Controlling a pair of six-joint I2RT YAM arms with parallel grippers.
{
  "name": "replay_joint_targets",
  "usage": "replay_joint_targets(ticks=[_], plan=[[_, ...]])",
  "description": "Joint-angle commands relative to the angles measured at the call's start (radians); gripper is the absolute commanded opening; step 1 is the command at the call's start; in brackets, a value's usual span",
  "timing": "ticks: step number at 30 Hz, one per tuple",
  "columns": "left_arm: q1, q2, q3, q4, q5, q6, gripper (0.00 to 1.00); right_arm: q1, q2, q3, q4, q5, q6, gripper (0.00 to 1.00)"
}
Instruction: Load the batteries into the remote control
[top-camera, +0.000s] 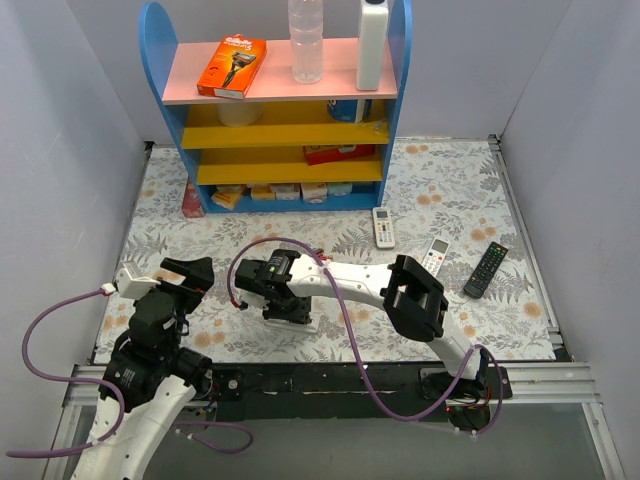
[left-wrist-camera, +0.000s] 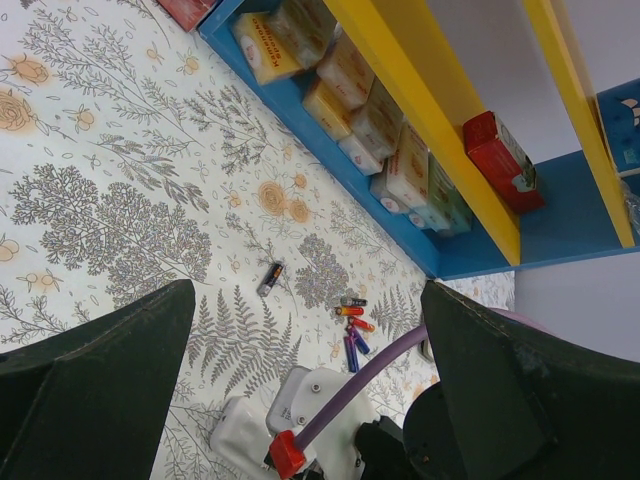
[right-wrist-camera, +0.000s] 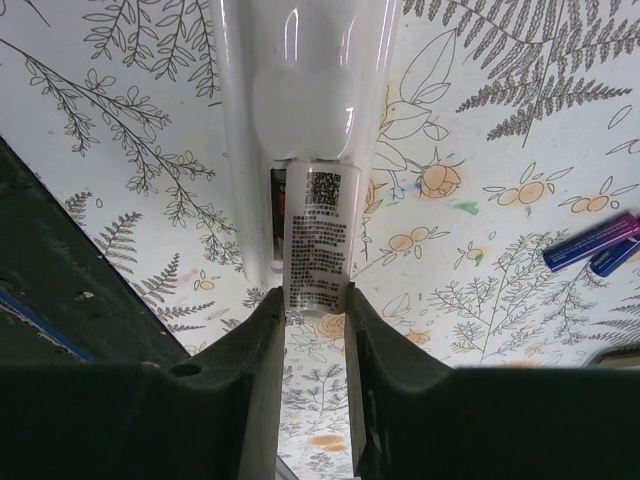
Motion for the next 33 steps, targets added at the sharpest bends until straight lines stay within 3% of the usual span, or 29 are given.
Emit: replay_joint_targets(ticks=[1, 33], plan=[[0.003, 0.016, -0.011, 0.016, -0.003, 0.016, 0.98, 0.004, -0.002, 0.031, 0.023, -0.042, -0.008, 0.01], [0.003, 0.021, -0.012, 0.022, 0.008, 0.026, 0.98, 0.005, 0.018, 0.021, 0.046, -0.026, -0.034, 0.01]])
